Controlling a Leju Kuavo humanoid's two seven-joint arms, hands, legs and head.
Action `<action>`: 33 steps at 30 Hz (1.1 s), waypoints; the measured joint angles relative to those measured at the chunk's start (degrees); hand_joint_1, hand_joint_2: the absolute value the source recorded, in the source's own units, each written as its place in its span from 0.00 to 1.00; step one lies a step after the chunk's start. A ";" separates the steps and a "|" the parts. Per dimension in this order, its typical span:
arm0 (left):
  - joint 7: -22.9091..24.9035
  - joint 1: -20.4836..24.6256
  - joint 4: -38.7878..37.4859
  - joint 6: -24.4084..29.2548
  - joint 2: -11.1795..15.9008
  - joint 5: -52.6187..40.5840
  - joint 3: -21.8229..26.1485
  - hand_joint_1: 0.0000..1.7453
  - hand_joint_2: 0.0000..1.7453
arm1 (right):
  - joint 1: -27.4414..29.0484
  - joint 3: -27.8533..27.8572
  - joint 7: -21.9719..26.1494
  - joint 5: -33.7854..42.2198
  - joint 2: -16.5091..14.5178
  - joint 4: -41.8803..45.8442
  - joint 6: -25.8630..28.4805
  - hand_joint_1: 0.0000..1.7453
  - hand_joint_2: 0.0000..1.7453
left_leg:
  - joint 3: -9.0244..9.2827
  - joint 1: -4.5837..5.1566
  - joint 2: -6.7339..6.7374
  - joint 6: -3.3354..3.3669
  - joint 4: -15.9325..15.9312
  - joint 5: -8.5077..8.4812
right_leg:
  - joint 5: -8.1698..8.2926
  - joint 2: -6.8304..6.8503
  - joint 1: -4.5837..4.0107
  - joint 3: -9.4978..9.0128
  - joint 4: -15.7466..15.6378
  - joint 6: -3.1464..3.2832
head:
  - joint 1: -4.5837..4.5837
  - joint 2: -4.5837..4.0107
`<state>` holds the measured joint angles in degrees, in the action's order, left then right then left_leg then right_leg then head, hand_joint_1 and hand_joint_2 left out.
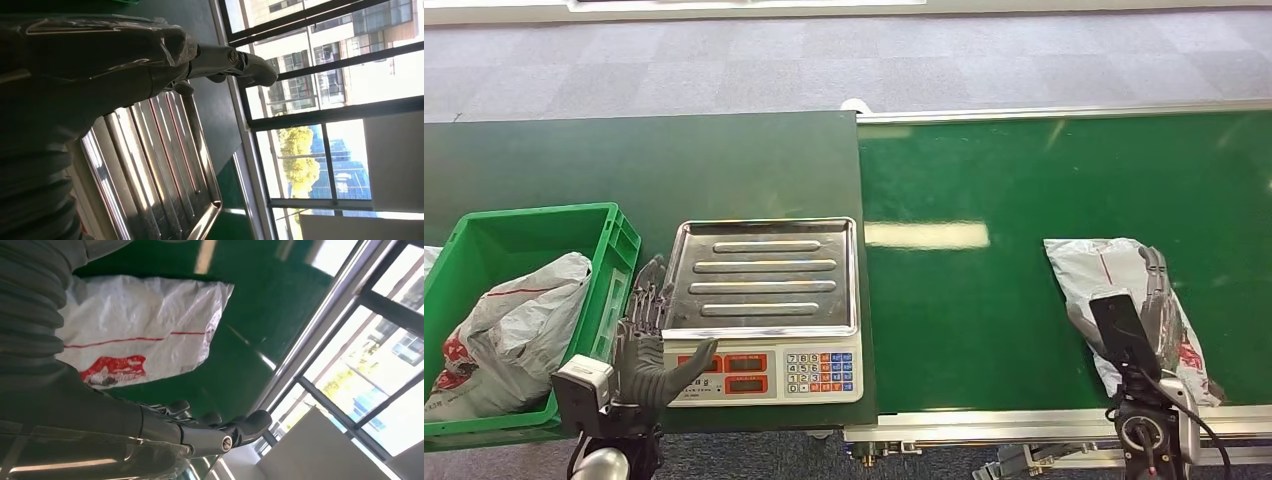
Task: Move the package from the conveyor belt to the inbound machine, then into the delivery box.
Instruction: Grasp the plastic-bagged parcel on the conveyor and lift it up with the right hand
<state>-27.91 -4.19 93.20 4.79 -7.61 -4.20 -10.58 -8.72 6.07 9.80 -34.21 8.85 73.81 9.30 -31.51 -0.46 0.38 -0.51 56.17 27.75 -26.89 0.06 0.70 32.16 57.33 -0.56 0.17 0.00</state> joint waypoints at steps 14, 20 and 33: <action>2.29 1.71 -1.34 -1.08 -0.59 1.49 -0.33 0.00 1.00 | -19.44 2.21 -10.26 -7.95 6.16 -29.75 -1.88 0.00 1.00 | -0.11 0.05 0.01 0.08 0.01 -0.06 | 0.06 0.00 0.06 0.08 0.01 -0.09 | 0.00 0.00; 3.03 2.59 -2.62 -1.07 -0.56 1.39 -0.53 0.00 1.00 | -24.19 2.02 -20.97 -13.50 7.56 -44.45 -10.18 0.00 1.00 | -0.16 0.06 -0.11 0.08 0.03 -0.06 | 0.06 0.11 0.06 0.12 0.01 -0.13 | 0.02 0.00; 2.51 3.02 -6.01 0.25 -0.49 1.15 -1.89 0.00 1.00 | -25.18 1.66 -23.21 -14.92 8.31 -50.93 -10.76 1.00 1.00 | -0.14 0.06 -0.13 0.07 0.05 -0.05 | -0.01 0.19 0.05 0.00 0.00 -0.15 | 0.01 0.00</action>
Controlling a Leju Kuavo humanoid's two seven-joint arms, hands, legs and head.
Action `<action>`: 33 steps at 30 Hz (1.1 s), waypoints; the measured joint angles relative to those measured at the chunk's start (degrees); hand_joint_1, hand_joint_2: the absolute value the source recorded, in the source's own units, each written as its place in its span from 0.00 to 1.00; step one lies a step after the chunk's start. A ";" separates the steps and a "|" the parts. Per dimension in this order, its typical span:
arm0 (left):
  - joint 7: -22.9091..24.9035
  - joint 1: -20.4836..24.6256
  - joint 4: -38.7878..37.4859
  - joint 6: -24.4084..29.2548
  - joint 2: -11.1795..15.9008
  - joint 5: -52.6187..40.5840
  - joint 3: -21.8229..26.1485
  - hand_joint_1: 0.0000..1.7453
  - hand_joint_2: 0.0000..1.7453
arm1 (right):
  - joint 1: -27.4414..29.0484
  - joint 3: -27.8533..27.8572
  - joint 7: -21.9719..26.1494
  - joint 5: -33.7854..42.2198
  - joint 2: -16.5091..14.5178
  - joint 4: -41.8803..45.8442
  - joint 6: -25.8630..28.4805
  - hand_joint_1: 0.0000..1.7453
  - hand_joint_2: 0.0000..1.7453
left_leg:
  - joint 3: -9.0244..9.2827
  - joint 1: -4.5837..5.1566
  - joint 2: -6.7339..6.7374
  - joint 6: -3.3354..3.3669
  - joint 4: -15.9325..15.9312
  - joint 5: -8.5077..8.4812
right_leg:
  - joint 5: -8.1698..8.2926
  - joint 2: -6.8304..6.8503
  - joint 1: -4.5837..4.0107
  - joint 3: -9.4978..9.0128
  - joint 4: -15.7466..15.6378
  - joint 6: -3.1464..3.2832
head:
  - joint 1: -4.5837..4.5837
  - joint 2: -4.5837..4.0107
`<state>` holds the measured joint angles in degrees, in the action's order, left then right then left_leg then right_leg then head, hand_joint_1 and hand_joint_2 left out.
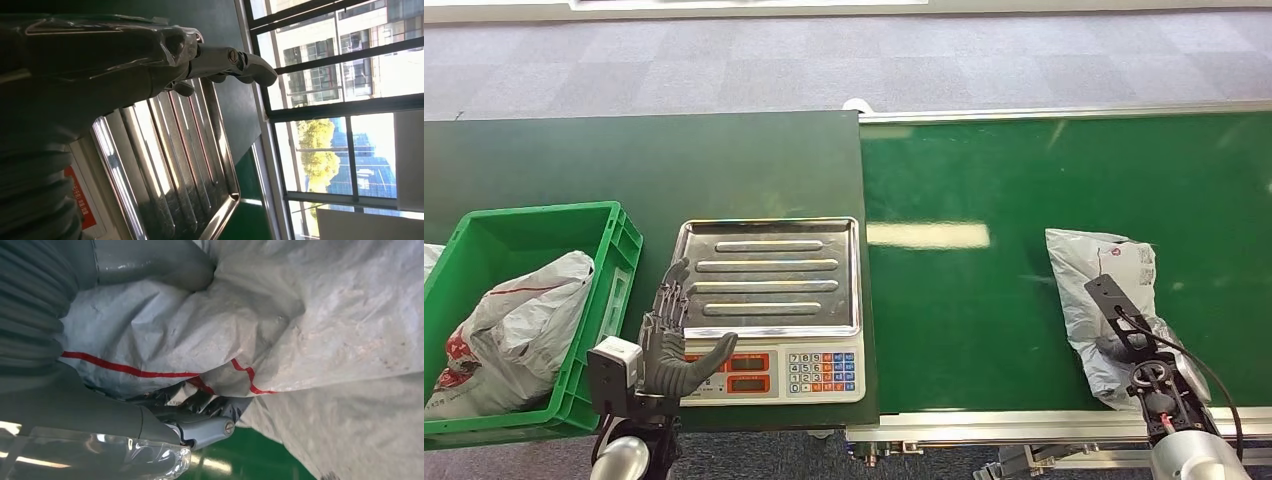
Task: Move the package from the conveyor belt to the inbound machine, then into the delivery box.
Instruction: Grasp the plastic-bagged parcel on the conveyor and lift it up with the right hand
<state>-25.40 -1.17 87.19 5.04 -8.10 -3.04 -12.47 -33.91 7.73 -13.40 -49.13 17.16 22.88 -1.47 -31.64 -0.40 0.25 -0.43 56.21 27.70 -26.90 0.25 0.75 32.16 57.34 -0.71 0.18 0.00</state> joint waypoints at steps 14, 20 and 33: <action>-1.07 -1.67 2.98 2.17 0.22 0.66 1.13 0.00 1.00 | -1.20 3.39 15.82 0.27 -5.15 8.50 27.80 1.00 1.00 | -0.07 -0.01 -0.01 -0.01 -0.01 -0.02 | 0.01 -0.01 -0.01 0.06 0.02 0.00 | 0.01 0.00; -3.24 0.26 3.49 2.98 0.19 0.84 2.09 0.00 1.00 | -1.63 2.69 24.42 1.01 -9.17 16.42 32.11 1.00 1.00 | -0.06 -0.01 0.01 -0.01 -0.01 -0.03 | 0.02 -0.03 -0.01 0.05 0.03 0.01 | 0.01 0.00; -6.66 11.73 -1.84 2.07 0.34 1.07 5.03 0.00 1.00 | -6.12 -16.85 33.94 -1.04 -18.52 24.71 4.09 1.00 1.00 | -0.04 -0.09 0.02 -0.10 -0.01 -0.15 | 0.05 -0.03 -0.09 0.07 0.06 0.05 | 0.00 0.00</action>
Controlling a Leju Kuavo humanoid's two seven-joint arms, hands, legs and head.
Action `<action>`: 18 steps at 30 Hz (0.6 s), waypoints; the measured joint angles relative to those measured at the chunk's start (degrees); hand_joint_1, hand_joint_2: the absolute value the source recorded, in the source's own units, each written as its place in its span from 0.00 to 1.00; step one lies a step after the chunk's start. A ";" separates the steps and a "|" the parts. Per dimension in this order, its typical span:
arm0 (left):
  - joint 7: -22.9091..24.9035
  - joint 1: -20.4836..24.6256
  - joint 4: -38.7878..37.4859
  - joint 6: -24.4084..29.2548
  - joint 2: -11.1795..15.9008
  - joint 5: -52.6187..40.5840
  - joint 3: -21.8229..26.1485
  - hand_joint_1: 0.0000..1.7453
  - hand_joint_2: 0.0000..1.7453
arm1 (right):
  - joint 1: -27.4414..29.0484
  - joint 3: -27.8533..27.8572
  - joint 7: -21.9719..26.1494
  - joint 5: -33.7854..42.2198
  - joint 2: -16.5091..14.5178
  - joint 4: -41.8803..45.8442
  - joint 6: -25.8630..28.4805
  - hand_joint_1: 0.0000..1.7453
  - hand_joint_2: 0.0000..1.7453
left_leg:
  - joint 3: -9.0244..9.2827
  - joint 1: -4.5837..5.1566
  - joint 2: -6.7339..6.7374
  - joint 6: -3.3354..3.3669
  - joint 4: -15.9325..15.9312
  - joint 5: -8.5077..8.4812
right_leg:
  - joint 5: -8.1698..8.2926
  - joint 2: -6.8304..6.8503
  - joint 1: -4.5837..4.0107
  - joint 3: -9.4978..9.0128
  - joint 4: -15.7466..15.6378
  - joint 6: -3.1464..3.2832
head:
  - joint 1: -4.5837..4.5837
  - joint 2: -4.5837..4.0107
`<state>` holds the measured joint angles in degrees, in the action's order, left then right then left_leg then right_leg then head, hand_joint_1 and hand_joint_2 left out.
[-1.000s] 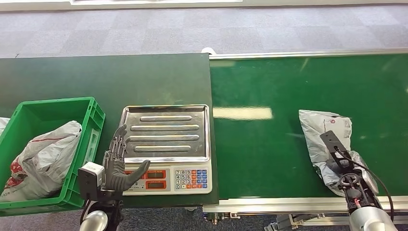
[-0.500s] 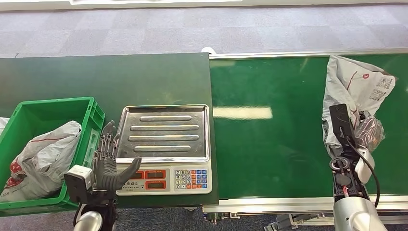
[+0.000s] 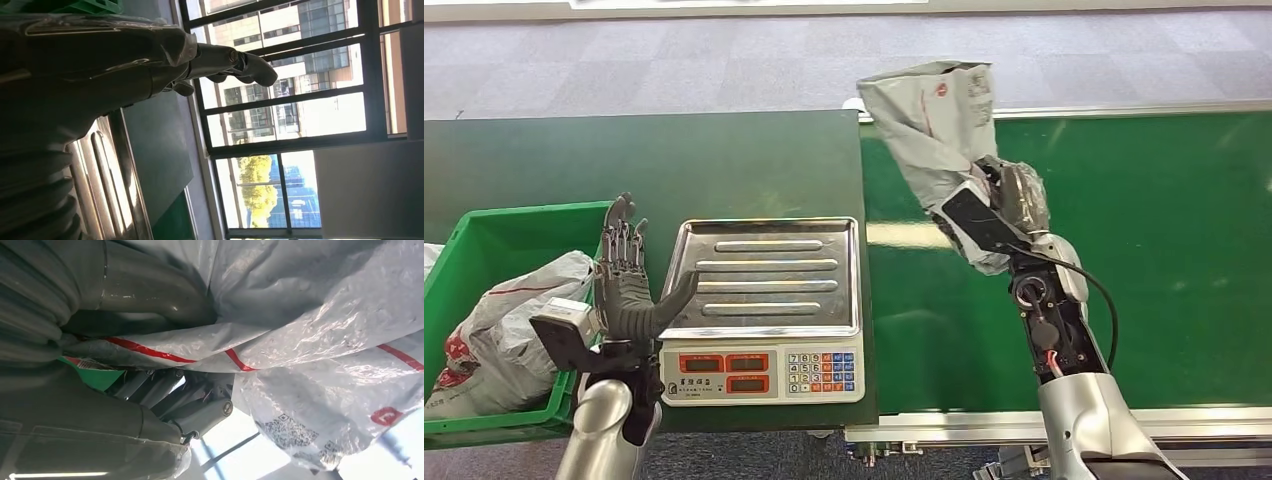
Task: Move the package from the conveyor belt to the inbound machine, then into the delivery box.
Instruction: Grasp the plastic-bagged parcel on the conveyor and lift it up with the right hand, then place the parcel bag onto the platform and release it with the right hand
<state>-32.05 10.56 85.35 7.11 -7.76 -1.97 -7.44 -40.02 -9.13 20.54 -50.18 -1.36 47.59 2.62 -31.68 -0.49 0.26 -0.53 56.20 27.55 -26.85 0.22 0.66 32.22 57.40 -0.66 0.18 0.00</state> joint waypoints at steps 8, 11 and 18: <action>0.15 3.15 -3.45 1.04 0.04 0.50 2.35 0.00 1.00 | -1.69 -11.95 4.46 -0.15 -2.47 -1.52 -10.36 1.00 1.00 | -0.08 0.01 0.01 0.00 0.00 0.01 | 0.00 -0.03 0.01 0.06 0.00 0.00 | -0.01 0.00; 0.01 3.06 -3.93 1.91 0.09 1.72 3.71 0.00 1.00 | -2.98 -15.31 5.10 -0.14 -3.65 -2.97 -11.42 1.00 1.00 | -0.10 0.00 0.01 0.00 0.00 0.01 | 0.00 -0.03 0.00 0.09 0.00 0.00 | -0.01 0.00; -0.18 1.10 -4.54 5.11 0.01 3.20 6.12 0.00 1.00 | -5.41 -21.07 5.59 2.65 -4.88 -4.90 -13.64 1.00 1.00 | -0.10 -0.02 0.01 -0.01 0.00 0.01 | 0.00 -0.02 -0.03 0.09 0.00 0.00 | -0.02 0.00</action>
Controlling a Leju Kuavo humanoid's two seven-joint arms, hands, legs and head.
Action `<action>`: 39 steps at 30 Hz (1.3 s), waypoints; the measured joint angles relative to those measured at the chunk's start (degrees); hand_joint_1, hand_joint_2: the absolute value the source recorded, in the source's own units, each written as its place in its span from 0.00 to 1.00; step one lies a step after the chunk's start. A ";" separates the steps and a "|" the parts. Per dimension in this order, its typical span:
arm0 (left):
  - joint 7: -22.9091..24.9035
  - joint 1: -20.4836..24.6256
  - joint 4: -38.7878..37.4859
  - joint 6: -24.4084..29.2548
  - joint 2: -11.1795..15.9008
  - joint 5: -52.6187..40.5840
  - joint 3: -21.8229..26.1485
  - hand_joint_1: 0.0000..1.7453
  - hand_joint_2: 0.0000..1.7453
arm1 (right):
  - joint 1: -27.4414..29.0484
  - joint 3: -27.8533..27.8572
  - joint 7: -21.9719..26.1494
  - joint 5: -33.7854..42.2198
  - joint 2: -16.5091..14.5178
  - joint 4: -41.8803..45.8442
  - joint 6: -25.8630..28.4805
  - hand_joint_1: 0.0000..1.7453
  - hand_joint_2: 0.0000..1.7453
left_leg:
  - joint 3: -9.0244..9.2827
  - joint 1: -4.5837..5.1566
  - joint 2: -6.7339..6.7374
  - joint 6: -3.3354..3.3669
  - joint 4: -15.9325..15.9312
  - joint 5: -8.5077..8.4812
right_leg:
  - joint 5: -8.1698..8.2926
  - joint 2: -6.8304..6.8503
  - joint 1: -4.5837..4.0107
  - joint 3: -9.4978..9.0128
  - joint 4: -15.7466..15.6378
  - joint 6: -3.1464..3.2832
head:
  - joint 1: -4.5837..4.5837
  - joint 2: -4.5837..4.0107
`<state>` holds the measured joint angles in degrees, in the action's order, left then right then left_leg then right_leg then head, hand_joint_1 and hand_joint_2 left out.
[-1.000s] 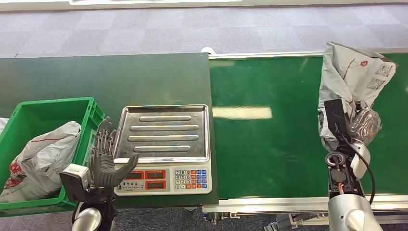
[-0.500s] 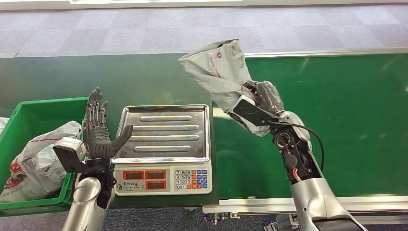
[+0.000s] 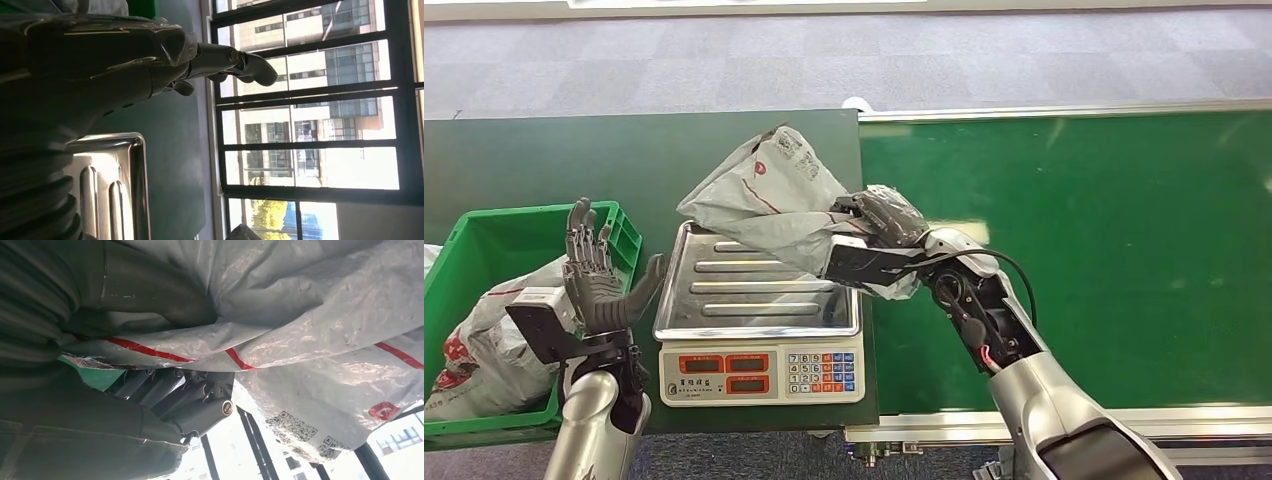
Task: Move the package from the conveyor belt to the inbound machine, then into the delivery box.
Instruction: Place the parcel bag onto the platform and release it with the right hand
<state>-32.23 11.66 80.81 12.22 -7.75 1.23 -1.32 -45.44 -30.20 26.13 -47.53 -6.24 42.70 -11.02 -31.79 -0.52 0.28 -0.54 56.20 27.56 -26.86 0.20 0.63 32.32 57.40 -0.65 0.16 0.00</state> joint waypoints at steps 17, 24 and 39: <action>-1.21 -5.64 2.63 5.52 -0.72 -3.36 5.35 0.00 1.00 | 1.38 -11.72 1.04 6.34 -0.87 -0.73 -0.15 0.00 1.00 | -0.01 -0.04 0.00 -0.01 -0.01 0.01 | -0.01 0.00 -0.05 0.02 -0.02 0.01 | -0.01 0.00; -1.20 -5.70 3.55 7.63 -1.34 -5.24 5.40 0.00 1.00 | 2.76 -13.54 1.79 8.20 -1.07 -0.81 0.72 0.00 1.00 | -0.01 -0.03 -0.01 -0.01 0.00 0.01 | -0.01 0.00 -0.04 0.02 -0.02 0.01 | 0.00 0.00; -0.15 -10.37 13.19 4.42 -1.90 -10.89 0.07 0.00 1.00 | 10.86 -2.75 5.08 23.14 -0.54 9.82 12.72 0.00 1.00 | -0.01 -0.03 -0.02 -0.02 0.00 0.04 | -0.02 0.02 -0.04 0.04 -0.05 0.01 | 0.01 0.00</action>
<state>-32.39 1.29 93.99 16.64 -9.66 -9.66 -1.25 -34.58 -32.95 31.21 -24.39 -6.78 52.51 1.70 -31.80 -0.54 0.26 -0.56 56.20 27.60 -26.88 0.22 0.60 32.36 57.35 -0.64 0.16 0.00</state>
